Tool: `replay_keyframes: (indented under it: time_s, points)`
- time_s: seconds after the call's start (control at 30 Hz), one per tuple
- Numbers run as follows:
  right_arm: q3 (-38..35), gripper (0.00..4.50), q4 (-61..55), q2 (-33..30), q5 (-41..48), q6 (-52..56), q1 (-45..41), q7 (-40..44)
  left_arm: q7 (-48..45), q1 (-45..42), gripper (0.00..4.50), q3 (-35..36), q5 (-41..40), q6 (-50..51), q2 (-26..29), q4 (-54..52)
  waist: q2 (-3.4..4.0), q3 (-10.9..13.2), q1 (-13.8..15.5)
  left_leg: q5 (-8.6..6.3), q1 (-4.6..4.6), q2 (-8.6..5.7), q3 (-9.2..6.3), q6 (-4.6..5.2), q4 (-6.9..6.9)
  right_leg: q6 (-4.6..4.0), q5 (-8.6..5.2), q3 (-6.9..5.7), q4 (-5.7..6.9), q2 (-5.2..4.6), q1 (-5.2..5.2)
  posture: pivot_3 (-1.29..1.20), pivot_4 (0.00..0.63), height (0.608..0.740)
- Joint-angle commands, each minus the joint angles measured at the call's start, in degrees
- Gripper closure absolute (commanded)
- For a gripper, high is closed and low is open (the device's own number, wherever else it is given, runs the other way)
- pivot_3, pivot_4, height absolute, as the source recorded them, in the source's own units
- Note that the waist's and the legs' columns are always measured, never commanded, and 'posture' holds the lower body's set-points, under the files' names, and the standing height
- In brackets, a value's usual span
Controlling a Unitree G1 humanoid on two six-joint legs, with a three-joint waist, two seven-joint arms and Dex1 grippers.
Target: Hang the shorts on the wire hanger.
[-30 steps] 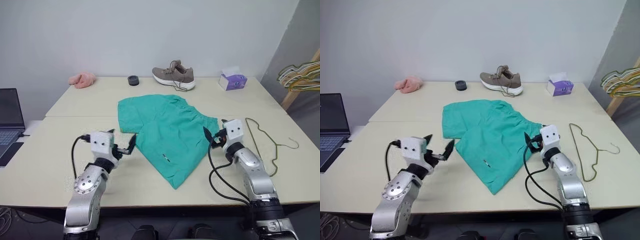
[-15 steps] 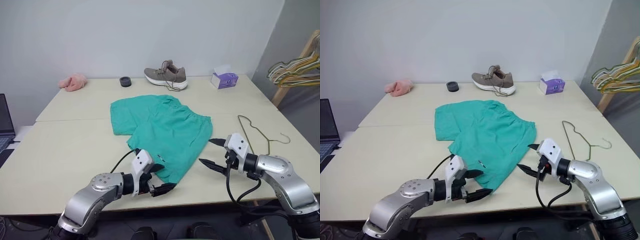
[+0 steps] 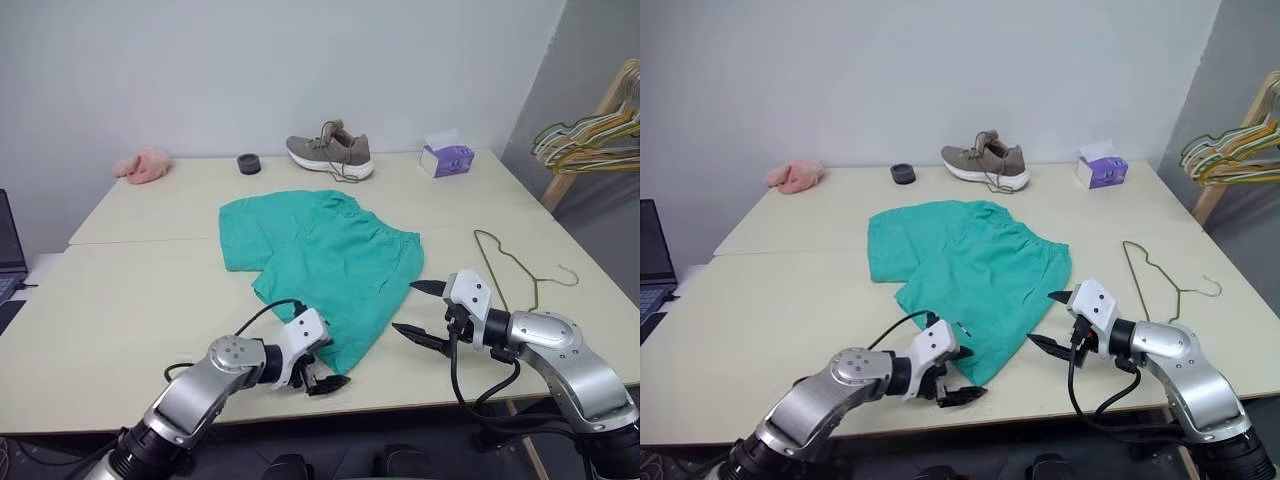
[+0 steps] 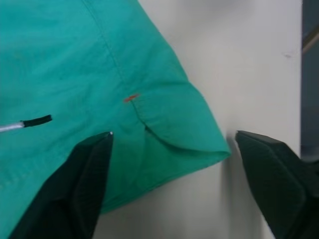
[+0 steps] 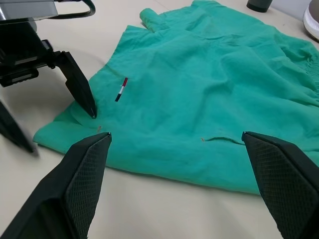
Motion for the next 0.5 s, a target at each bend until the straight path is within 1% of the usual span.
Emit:
replay_keyframes:
  time_s: [0.03,0.1,0.17,0.23,0.27,0.3,0.33,0.4,0.47,0.5]
  points:
    - [-0.24,0.00,-1.64,-0.89,-1.78,-2.27,-0.36,-0.24,1.86,-0.27,1.53,-0.69,4.78,-2.65,0.73,4.03,0.01,-0.01,-0.03,0.00,0.03,0.00,0.00,0.00,0.00,0.00,0.00,0.00,0.01,0.00,0.01,-0.09,0.000,0.740]
    - [-0.05,0.00,-0.94,-1.09,-2.88,-4.16,-0.14,0.00,2.66,-0.26,2.14,0.19,5.76,-4.65,0.41,4.93,0.02,-0.02,-0.02,0.00,0.04,0.00,0.01,0.00,0.00,0.00,0.00,0.01,0.01,0.00,0.01,-0.09,0.000,0.740]
    - [0.92,0.00,0.81,-2.35,-4.53,-7.51,-0.34,2.27,4.35,-0.20,2.81,2.71,6.26,-7.14,0.23,5.61,0.02,-0.02,-0.01,0.00,0.03,0.00,0.01,0.00,0.00,0.02,0.01,0.00,0.01,0.00,0.01,-0.09,0.000,0.740]
    - [1.81,0.00,2.74,-3.18,-6.75,-10.88,-0.80,3.12,6.25,-0.30,3.39,5.76,6.53,-9.87,0.31,6.02,-0.03,0.02,-0.04,0.00,0.02,0.00,0.01,0.00,0.00,0.03,0.02,0.00,0.01,0.00,0.00,-0.09,0.000,0.740]
    - [2.21,0.00,3.61,-3.38,-7.46,-12.04,-1.09,3.37,7.02,-0.32,3.76,7.31,6.47,-10.80,0.30,6.09,-0.05,0.03,-0.10,0.00,0.00,0.02,0.00,0.00,0.00,0.03,0.02,0.00,0.01,-0.01,-0.02,-0.09,0.000,0.740]
    - [2.48,0.00,4.29,-3.47,-7.94,-12.87,-1.33,3.52,7.45,-0.33,4.01,8.33,6.48,-11.45,0.23,6.22,-0.06,0.05,-0.16,0.00,-0.01,0.03,-0.01,0.00,0.00,0.03,0.02,0.00,0.02,-0.01,-0.03,-0.08,0.000,0.740]
    - [3.02,0.00,5.67,-3.33,-8.87,-13.91,-2.12,3.48,8.05,-0.25,4.40,10.27,6.29,-12.04,0.35,6.17,-0.06,0.05,-0.20,0.00,-0.03,0.06,0.00,0.00,-0.01,0.03,0.02,0.01,0.03,-0.07,-0.07,-0.08,0.000,0.740]
    - [4.65,0.00,9.43,-2.69,-11.80,-16.26,-4.74,3.01,8.57,0.20,4.48,14.39,5.36,-13.02,0.85,5.73,-0.06,0.06,-0.22,0.00,-0.07,0.06,0.00,0.00,-0.02,0.03,0.02,0.00,0.03,-0.09,-0.11,-0.08,0.000,0.740]
    - [6.07,0.00,14.05,-1.43,-15.00,-18.61,-8.05,1.34,8.59,0.79,4.48,18.29,3.73,-13.06,0.87,4.87,-0.06,0.07,-0.36,0.00,-0.09,0.06,0.05,0.00,-0.02,0.03,0.02,0.00,0.03,-0.13,-0.16,-0.07,0.000,0.740]
    - [7.26,0.00,17.70,-0.58,-17.99,-19.86,-10.67,-0.63,8.34,1.30,4.48,20.52,2.51,-12.70,1.02,4.13,-0.06,0.07,-0.38,0.00,-0.10,0.05,0.05,0.00,-0.02,0.02,0.03,0.00,0.04,-0.20,-0.17,-0.07,0.000,0.740]
